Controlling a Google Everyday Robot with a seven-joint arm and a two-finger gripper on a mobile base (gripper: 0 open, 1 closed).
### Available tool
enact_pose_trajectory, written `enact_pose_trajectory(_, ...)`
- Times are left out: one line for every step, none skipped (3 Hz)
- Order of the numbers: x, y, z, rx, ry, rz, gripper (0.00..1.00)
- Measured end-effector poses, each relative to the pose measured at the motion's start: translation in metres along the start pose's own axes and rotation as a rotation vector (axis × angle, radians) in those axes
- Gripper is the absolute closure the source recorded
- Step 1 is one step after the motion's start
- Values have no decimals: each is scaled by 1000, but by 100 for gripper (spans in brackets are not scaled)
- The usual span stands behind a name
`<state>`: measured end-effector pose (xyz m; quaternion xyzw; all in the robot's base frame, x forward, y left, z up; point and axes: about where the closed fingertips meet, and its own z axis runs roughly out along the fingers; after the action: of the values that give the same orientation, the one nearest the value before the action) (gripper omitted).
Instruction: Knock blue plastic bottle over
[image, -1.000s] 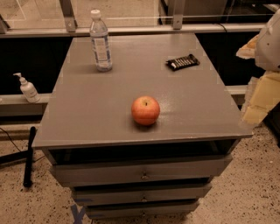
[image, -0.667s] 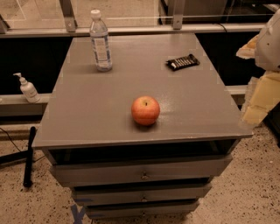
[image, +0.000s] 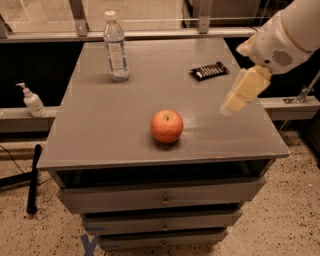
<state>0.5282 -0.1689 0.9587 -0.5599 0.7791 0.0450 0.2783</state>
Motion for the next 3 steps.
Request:
enact_pose_trajectory(-46,-45,41,28,-177,44,0)
enact_pose_trajectory(-88,-83,83,40,-348,107,0)
enact_pose_trajectory(-88,-82,83,38,-346,106,0)
